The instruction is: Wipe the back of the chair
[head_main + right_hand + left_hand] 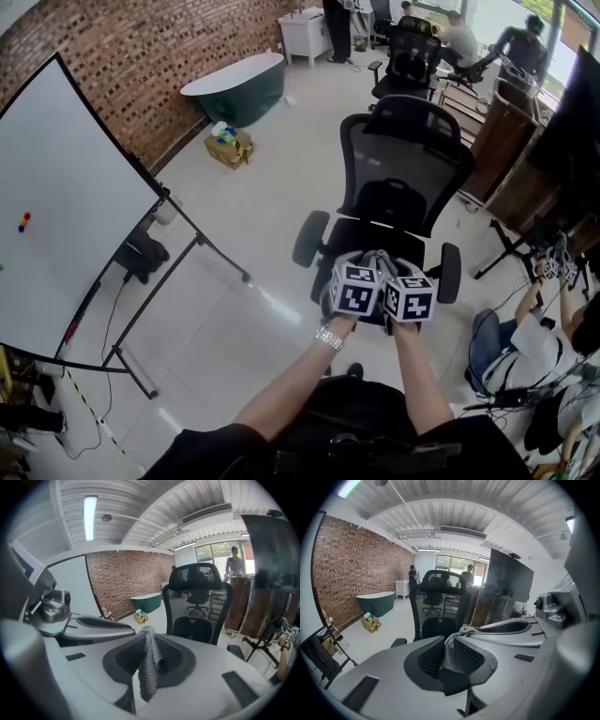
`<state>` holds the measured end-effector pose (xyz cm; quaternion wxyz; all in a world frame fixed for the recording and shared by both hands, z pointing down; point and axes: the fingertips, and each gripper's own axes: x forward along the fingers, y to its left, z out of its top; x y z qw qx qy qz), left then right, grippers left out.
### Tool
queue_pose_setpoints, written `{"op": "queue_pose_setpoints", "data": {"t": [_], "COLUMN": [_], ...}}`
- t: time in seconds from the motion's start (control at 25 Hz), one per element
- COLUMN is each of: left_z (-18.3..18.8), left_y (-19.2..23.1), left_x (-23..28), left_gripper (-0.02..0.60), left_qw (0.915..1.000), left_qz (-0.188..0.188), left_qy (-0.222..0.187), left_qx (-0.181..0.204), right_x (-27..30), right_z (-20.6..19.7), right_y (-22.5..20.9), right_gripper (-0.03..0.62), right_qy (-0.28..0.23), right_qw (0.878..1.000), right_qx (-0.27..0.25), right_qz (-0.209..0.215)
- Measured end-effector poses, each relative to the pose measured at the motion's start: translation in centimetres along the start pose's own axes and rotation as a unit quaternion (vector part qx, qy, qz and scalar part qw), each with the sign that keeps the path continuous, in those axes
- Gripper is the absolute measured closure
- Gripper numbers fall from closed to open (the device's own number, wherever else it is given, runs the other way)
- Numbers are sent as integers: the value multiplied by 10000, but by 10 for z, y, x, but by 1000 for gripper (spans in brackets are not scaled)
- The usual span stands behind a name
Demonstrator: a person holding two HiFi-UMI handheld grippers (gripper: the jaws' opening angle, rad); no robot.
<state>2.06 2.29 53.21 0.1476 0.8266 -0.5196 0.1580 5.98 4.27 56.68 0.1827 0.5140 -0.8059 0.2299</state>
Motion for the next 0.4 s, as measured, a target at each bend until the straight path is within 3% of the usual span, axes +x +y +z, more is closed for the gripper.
{"op": "queue_pose_setpoints", "data": {"t": [0.4], "left_z": [4], "left_y": [-16], "left_x": [5], "left_gripper": [515], "left_qw": [10000], "left_qz": [-63], "left_qy": [-2], "left_qx": [51], "right_x": [-6], "right_z": [-1], "right_y": [-13], "right_gripper": [534], "right_qy": [-37], "right_qw": [10000], "right_qx": [65], "right_qz": [27]}}
